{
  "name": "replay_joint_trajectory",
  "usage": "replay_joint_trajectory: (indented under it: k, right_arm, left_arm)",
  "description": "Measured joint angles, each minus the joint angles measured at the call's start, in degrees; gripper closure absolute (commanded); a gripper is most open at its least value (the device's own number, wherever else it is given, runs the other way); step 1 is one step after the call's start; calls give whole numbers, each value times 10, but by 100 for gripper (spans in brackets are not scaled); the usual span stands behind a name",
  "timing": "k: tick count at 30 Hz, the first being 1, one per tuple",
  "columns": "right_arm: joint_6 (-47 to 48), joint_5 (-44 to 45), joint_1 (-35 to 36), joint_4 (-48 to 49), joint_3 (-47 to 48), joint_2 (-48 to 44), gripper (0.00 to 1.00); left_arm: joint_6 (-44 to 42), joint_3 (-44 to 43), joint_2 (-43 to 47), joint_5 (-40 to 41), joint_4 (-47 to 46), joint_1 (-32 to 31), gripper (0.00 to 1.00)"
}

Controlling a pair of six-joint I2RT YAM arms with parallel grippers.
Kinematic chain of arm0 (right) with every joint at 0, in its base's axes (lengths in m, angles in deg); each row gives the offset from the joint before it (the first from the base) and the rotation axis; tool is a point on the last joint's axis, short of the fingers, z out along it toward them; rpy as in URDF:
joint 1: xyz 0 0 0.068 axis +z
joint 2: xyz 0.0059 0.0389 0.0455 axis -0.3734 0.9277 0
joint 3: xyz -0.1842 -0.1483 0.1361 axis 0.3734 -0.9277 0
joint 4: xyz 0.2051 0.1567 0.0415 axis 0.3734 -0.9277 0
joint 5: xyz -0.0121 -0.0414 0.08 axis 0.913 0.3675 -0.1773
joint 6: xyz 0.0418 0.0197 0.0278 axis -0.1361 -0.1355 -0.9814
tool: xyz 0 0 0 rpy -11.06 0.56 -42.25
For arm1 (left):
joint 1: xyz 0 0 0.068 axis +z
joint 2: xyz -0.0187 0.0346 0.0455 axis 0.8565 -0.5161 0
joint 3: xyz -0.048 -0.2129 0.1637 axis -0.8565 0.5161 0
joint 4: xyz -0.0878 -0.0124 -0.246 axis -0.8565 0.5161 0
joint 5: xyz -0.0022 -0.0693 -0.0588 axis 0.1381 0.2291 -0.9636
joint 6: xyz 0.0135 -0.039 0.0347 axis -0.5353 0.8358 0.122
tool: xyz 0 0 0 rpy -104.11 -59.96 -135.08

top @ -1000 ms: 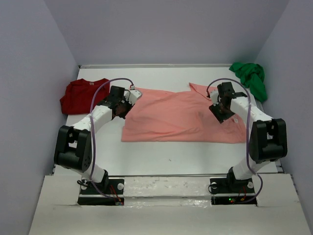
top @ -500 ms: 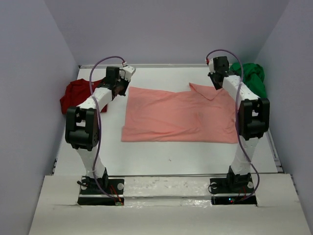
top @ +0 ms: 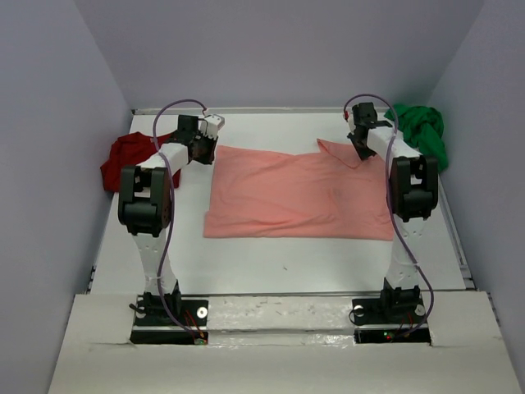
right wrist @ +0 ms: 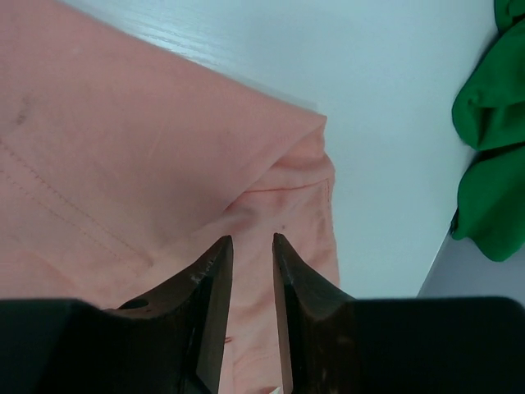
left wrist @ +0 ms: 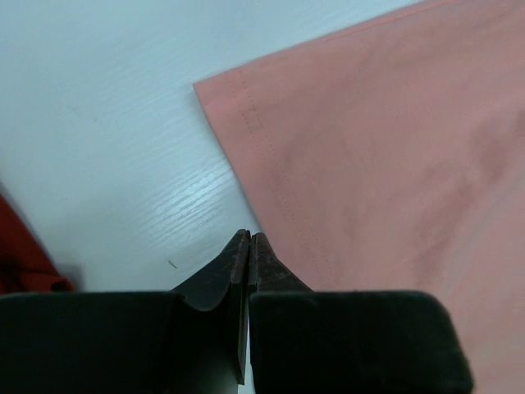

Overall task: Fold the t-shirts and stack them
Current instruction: Fold the tshirt

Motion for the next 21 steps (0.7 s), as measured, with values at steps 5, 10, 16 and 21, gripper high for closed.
replay_joint_trajectory:
  k: [5,10,16,21]
  right_arm:
    - [0,-29,0,-12,-1,-19,64]
    - [7,-71,0,-36,-3,-31,62]
    - [27,-113,1,-58,-16,-38,62]
    - [37,-137,2,-71,-16,-38,62]
  left_arm:
    - [4,0,0,-10,0,0,89]
    - [6,0,0,-11,0,0,89]
    - [6,0,0,-11,0,0,89]
    - [6,0,0,-11,0,0,89]
